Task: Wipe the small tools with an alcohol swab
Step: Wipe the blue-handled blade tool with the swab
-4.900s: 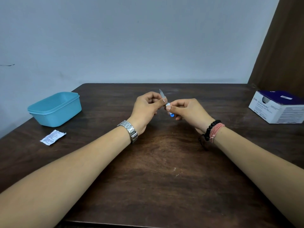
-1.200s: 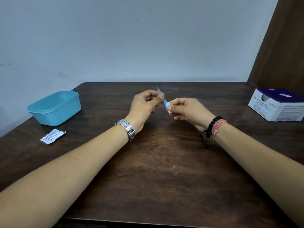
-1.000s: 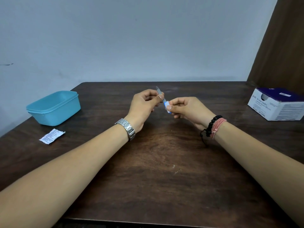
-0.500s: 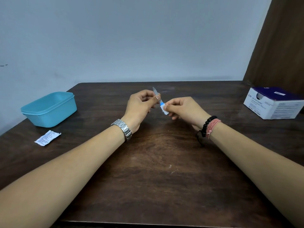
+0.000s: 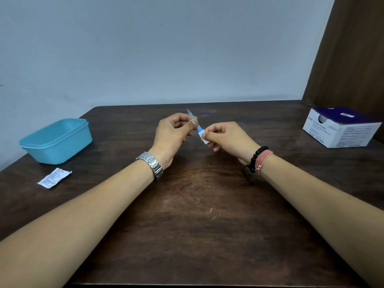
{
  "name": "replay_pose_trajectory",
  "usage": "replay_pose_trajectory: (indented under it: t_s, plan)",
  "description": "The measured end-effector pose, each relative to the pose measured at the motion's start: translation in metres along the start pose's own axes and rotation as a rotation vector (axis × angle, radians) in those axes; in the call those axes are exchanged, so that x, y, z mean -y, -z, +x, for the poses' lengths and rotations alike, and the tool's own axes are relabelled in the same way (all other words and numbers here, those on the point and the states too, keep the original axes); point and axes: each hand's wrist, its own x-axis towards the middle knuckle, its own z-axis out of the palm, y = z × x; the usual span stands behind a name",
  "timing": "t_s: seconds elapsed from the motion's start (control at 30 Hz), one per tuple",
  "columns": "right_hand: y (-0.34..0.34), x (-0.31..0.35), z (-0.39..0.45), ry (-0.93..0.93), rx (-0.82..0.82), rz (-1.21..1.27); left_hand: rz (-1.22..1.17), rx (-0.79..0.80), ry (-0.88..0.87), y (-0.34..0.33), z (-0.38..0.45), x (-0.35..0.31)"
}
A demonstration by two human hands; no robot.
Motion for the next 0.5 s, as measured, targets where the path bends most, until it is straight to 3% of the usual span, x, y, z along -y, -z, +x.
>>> replay_pose_trajectory:
  t_s: [0.5]
  plan:
    - [-0.0006,0.0007,-0.0003,0.010,0.008,-0.010,-0.028,-0.026,0.004,0.0028,0.0016,0.0000]
